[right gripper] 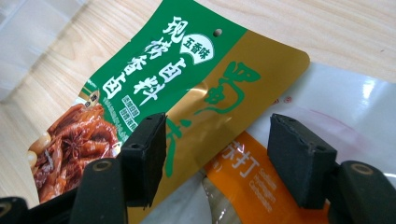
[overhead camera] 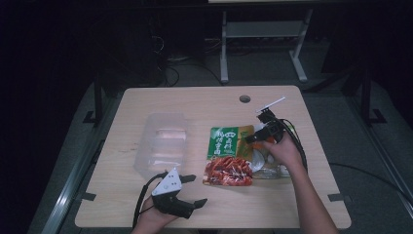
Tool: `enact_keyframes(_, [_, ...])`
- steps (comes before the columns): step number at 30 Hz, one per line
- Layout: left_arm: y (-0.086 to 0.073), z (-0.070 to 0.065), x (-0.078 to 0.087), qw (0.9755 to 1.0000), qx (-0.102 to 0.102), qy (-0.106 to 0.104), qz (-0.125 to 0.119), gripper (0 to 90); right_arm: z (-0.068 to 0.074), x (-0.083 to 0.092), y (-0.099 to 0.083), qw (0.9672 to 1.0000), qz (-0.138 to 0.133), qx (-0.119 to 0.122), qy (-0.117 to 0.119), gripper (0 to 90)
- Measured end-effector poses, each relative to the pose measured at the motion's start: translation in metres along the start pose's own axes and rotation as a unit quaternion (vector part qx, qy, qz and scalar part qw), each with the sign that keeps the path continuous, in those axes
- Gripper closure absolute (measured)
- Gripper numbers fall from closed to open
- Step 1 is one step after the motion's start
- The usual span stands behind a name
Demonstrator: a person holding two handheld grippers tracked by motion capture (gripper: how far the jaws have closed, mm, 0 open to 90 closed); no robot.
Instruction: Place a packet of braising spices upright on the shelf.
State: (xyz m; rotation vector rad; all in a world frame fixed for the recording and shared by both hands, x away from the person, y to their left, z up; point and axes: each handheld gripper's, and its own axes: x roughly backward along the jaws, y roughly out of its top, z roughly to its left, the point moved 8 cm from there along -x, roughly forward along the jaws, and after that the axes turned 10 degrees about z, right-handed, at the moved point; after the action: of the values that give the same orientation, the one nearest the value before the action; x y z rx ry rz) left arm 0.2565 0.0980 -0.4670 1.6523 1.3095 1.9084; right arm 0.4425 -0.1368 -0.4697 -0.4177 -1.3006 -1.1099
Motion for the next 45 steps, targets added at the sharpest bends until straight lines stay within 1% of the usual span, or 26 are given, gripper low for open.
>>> enact_keyframes(4, [0.0,-0.001,-0.002,1.0,-0.001,-0.002,0.002,18.8,0.001,-0.008,0.001,0.9997,0.019,0.006,-0.011,41.3])
enact_keyframes(5, [0.0,-0.003,-0.003,0.9999,0.007,-0.012,0.002,18.8,0.001,-0.01,0.002,0.9997,0.022,0.007,-0.012,41.7])
enact_keyframes(8, [0.0,-0.004,-0.003,0.9997,0.011,-0.02,0.0,18.9,0.0,-0.013,0.003,0.9995,0.025,0.005,-0.016,41.9])
enact_keyframes(11, [0.0,-0.003,-0.003,0.9997,0.012,-0.02,-0.002,18.9,0.001,-0.017,0.005,0.9986,0.034,0.013,-0.038,45.6])
enact_keyframes(13, [0.001,-0.003,-0.003,0.9997,0.014,-0.02,-0.002,18.9,0.001,-0.018,0.004,0.9983,0.038,0.011,-0.044,45.9])
enact_keyframes(18, [0.0,-0.003,-0.003,0.9997,0.014,-0.02,-0.001,19.0,0.002,-0.024,0.006,0.9983,0.044,0.003,-0.037,41.7])
enact_keyframes(20, [0.0,-0.003,-0.003,0.9997,0.012,-0.02,-0.001,19.1,0.004,-0.026,0.007,0.9978,0.048,0.005,-0.046,44.0])
enact_keyframes(23, [0.0,-0.003,-0.005,0.9997,0.012,-0.02,0.0,19.1,0.006,-0.029,0.009,0.9972,0.05,0.02,-0.052,56.8])
enact_keyframes(24, [0.0,-0.003,-0.005,0.9997,0.012,-0.02,0.0,19.0,0.006,-0.029,0.009,0.9972,0.05,0.02,-0.052,56.8])
enact_keyframes(25, [0.0,-0.003,-0.005,0.9997,0.014,-0.019,0.0,19.1,0.006,-0.03,0.008,0.9969,0.056,0.023,-0.05,67.7])
enact_keyframes(26, [0.0,-0.003,-0.005,0.9997,0.014,-0.019,0.0,19.1,0.006,-0.03,0.008,0.9969,0.056,0.023,-0.05,67.7])
enact_keyframes(27, [0.0,-0.003,-0.006,0.9997,0.013,-0.019,0.0,19.2,0.007,-0.03,0.007,0.9962,0.059,0.039,-0.051,81.3])
enact_keyframes(28, [0.0,-0.003,-0.006,0.9997,0.013,-0.019,0.0,19.2,0.007,-0.03,0.007,0.9962,0.059,0.039,-0.051,81.3])
enact_keyframes(29, [0.0,-0.003,-0.006,0.9997,0.013,-0.019,0.002,19.3,0.009,-0.028,0.007,0.9959,0.055,0.057,-0.043,88.8])
enact_keyframes(30, [0.0,-0.003,-0.006,0.9997,0.013,-0.019,0.002,19.3,0.009,-0.028,0.007,0.9959,0.055,0.057,-0.043,88.8])
enact_keyframes(31, [0.0,-0.003,-0.006,0.9997,0.012,-0.02,0.003,19.8,0.011,-0.023,0.007,0.9962,0.043,0.066,-0.039,90.0])
enact_keyframes(34, [0.0,-0.003,-0.006,0.9997,0.011,-0.02,0.004,20.0,0.014,-0.018,0.008,0.9962,0.028,0.073,-0.037,90.0])
enact_keyframes(35, [0.0,-0.003,-0.006,0.9997,0.013,-0.021,0.004,20.2,0.018,-0.013,0.006,0.9958,0.013,0.084,-0.032,90.0])
enact_keyframes(36, [0.0,-0.003,-0.006,0.9997,0.013,-0.021,0.004,20.3,0.018,-0.013,0.006,0.9958,0.013,0.084,-0.032,90.0])
enact_keyframes(39, [0.0,-0.004,-0.008,0.9995,0.016,-0.027,0.005,21.7,0.023,-0.004,0.002,0.9954,-0.013,0.093,-0.019,90.0])
enact_keyframes(40, [0.0,-0.004,-0.008,0.9995,0.016,-0.027,0.005,23.1,0.023,-0.004,0.002,0.9954,-0.013,0.093,-0.019,90.0])
enact_keyframes(41, [0.0,-0.004,-0.009,0.9995,0.012,-0.029,0.008,23.3,0.025,0.003,-0.001,0.995,-0.028,0.096,-0.005,90.0])
enact_keyframes(42, [0.0,-0.004,-0.009,0.9995,0.012,-0.029,0.008,23.3,0.025,0.003,-0.001,0.995,-0.028,0.096,-0.005,90.0])
enact_keyframes(43, [0.001,-0.004,-0.009,0.9994,0.013,-0.032,0.009,23.4,0.029,0.011,-0.002,0.9932,-0.045,0.107,0.0,90.0])
enact_keyframes(44, [0.002,-0.005,-0.009,0.9992,0.017,-0.035,0.005,23.4,0.029,0.011,-0.002,0.9932,-0.045,0.107,0.0,90.0])
enact_keyframes(45, [0.007,-0.006,-0.01,0.9991,0.023,-0.037,-0.001,23.7,0.035,0.019,-0.003,0.9925,-0.055,0.109,0.006,90.0])
